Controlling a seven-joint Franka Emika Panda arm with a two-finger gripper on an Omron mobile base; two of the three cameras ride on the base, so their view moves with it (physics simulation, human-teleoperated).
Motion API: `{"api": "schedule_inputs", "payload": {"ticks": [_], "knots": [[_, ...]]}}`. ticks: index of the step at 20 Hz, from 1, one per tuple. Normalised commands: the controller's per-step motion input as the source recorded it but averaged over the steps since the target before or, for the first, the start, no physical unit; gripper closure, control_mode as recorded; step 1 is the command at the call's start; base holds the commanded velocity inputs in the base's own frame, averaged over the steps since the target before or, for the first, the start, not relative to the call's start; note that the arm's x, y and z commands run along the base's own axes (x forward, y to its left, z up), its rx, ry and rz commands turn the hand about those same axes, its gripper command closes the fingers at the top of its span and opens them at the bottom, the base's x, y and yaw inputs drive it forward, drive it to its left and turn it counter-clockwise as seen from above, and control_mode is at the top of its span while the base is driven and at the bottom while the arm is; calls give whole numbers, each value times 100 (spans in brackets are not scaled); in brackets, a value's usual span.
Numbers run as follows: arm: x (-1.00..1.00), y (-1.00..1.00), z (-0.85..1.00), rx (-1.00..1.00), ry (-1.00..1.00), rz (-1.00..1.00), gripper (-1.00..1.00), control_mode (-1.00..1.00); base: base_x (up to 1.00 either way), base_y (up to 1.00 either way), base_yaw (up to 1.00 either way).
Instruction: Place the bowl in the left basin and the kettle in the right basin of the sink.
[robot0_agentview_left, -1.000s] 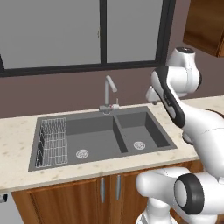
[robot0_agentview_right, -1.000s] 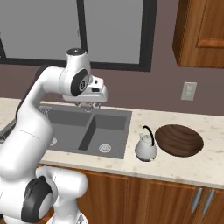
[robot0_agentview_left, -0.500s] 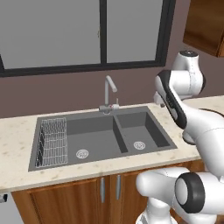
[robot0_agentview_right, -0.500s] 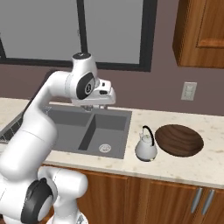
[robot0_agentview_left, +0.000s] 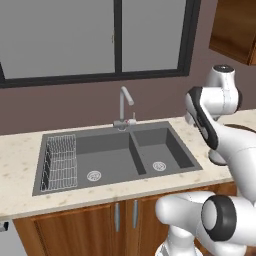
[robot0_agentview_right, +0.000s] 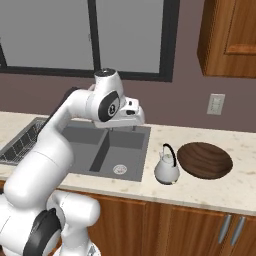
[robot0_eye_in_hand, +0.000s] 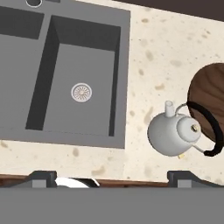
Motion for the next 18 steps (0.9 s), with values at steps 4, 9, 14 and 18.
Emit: {"api": "schedule_inputs", "payload": {"ticks": [4,9,14,18], "knots": [[0,-43,-22,-3,0,0,-100,-100,0,0,0],[0,-48,-20,-1,0,0,-100,-100,0,0,0],[0,-44,-22,0,0,0,-100,-100,0,0,0],[2,-43,-17,-2,0,0,-100,-100,0,0,0]]}}
